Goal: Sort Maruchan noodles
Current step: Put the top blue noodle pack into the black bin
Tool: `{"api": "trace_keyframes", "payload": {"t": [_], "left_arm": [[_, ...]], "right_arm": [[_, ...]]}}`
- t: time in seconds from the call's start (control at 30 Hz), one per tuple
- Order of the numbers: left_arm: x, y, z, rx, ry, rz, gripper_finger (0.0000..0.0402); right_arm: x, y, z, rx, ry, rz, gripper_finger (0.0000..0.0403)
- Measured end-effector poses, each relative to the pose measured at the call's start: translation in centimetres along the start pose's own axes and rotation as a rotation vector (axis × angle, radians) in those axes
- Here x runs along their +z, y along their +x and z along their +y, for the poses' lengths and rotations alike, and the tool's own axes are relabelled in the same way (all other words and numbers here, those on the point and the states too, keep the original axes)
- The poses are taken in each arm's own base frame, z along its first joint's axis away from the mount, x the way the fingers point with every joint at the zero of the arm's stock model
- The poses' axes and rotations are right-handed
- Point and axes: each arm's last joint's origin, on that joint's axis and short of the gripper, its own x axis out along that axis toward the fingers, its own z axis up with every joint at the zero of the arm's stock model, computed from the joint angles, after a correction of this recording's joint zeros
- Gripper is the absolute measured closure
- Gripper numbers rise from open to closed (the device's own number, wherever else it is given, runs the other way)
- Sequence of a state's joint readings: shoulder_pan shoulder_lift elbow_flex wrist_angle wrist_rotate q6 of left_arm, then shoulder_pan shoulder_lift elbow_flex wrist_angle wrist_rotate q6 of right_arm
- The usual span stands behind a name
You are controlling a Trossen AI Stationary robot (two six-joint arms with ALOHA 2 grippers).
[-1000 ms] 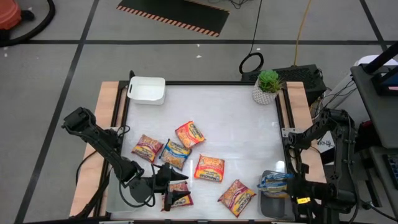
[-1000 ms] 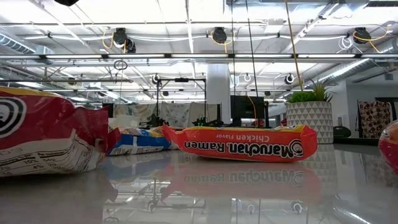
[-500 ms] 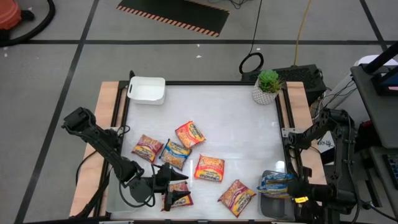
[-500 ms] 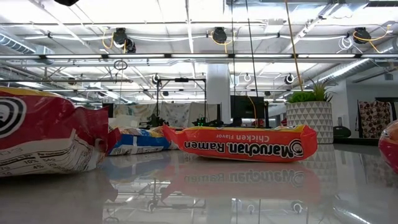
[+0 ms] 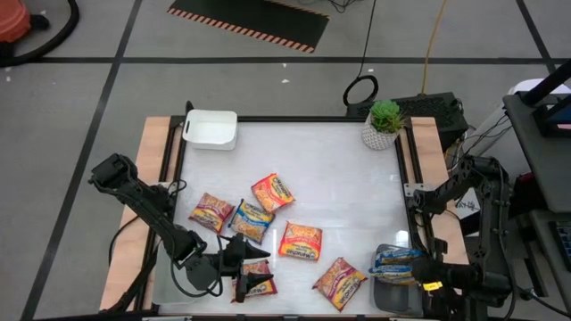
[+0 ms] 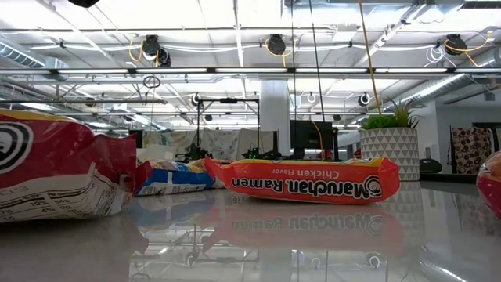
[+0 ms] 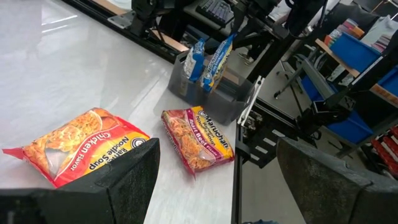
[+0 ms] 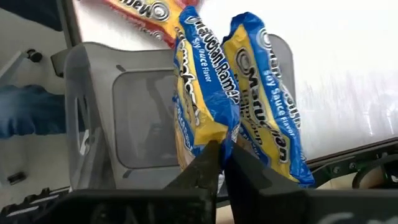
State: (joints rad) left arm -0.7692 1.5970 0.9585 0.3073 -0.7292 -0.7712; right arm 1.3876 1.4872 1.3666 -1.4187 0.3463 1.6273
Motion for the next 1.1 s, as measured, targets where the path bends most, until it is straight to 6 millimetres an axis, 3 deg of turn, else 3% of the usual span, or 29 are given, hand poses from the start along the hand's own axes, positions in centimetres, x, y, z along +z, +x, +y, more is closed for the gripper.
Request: {"api": "trace_keyframes", "payload": {"t": [0.37,0.47,0.7,1.1], "left_arm": [[0.05,0.04,0.05,0.006,0.000,-0.005,0.0075],[0.05,0.04,0.05,0.006,0.000,-0.005,0.0076],[0.05,0.04,0.05,0.006,0.000,-0.005,0.0075],[0.12,0.16,0.20,0.014,0.007,-0.006,0.0076]], "right_arm": [[0.32,0.05,-0.23,-0.025,-0.032,-0.049,0.0292],[0.32,0.05,-0.24,-0.025,-0.046,-0.050,0.0305],[0.40,0.05,0.15,0.013,-0.042,-0.080,0.0395],[0.68,-0.04,-0.60,-0.056,-0.036,-0.163,0.0402]]}}
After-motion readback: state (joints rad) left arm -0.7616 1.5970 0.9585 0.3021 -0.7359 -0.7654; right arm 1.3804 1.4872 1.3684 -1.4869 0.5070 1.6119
